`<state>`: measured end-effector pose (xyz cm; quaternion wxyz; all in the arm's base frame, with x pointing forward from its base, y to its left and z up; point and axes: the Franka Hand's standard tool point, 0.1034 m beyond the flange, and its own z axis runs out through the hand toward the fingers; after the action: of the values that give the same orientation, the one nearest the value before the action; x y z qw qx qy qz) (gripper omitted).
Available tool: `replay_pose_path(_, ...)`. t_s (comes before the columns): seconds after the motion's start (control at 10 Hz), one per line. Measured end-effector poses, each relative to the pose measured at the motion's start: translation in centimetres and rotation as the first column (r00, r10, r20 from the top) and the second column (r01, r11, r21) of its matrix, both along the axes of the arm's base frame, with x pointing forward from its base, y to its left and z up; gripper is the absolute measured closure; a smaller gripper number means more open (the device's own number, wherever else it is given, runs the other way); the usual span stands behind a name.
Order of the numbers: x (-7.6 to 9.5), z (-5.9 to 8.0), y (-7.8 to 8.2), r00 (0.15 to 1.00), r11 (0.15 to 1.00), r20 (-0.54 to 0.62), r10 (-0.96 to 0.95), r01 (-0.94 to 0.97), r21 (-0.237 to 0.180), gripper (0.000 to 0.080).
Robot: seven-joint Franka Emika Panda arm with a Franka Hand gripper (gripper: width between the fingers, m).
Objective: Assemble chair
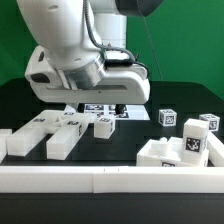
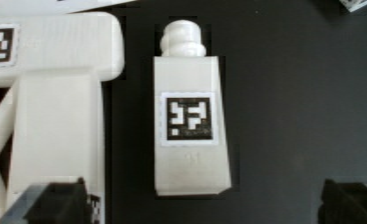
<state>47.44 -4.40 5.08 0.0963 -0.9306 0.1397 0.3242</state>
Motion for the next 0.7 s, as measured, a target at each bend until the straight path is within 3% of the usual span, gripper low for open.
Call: replay_pose_path(0.7,-0.47,-0.45,0.68,0.999,1.000,-0.052,0.006,-0.005,0.012,0.0150)
